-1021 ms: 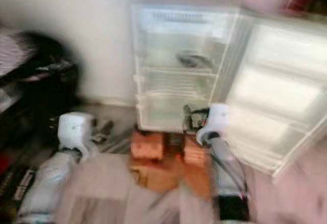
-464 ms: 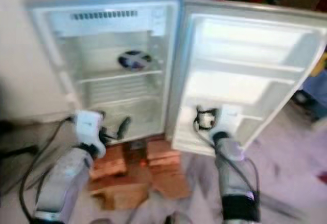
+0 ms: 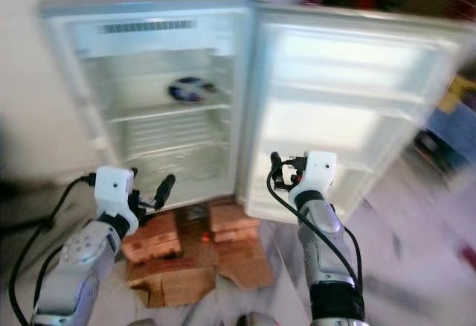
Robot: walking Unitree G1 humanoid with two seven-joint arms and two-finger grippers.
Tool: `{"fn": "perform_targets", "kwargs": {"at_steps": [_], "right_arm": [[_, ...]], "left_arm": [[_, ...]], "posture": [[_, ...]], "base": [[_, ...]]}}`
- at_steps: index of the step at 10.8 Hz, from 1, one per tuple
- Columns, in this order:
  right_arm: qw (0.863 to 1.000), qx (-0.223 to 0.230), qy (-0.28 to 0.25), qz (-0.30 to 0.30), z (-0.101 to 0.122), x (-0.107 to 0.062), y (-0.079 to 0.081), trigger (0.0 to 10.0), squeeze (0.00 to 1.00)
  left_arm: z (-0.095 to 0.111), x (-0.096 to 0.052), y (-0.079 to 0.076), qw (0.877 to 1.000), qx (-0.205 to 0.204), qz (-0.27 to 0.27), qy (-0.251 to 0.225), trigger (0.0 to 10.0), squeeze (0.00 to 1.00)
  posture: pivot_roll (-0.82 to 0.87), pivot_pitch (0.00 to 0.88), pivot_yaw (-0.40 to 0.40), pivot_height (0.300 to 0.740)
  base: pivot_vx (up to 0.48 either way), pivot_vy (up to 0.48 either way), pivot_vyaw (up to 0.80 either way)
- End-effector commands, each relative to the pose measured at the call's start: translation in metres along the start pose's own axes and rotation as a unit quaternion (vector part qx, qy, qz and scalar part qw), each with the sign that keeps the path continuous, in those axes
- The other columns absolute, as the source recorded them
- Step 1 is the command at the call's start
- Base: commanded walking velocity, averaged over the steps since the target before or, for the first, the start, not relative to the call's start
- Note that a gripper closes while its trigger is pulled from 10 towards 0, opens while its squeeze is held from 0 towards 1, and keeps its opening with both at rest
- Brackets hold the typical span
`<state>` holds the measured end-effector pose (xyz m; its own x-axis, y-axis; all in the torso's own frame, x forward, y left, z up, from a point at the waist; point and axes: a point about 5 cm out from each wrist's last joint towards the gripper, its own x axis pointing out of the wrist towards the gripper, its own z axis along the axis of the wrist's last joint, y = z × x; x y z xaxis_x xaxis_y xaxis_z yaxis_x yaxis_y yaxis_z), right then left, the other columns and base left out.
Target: Restocking fridge
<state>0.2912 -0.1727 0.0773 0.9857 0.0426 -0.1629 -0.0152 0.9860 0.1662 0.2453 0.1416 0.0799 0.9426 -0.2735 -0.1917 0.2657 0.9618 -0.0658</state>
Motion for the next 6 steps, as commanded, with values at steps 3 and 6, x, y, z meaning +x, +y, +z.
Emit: {"fn": "perform_targets", "kwargs": {"at_steps": [3,6], "right_arm": [[1.000,-0.004,0.000,-0.014,-0.0005,-0.0007,-0.0076,10.0,0.00],[1.000,-0.007,0.000,-0.021,-0.0001,-0.0007,-0.0108,10.0,0.00]], "left_arm": [[0.0013,0.0002,-0.0077,1.000,-0.001,-0.021,-0.003,10.0,0.00],[0.0010,0.0019,-0.0085,1.000,0.007,-0.027,-0.001,10.0,0.00]], "posture": [[0.07,0.000,-0.040,0.740],[0.06,0.000,-0.042,0.740]], "base": [[0.000,-0.477,-0.69],[0.000,-0.480,-0.56]]}}
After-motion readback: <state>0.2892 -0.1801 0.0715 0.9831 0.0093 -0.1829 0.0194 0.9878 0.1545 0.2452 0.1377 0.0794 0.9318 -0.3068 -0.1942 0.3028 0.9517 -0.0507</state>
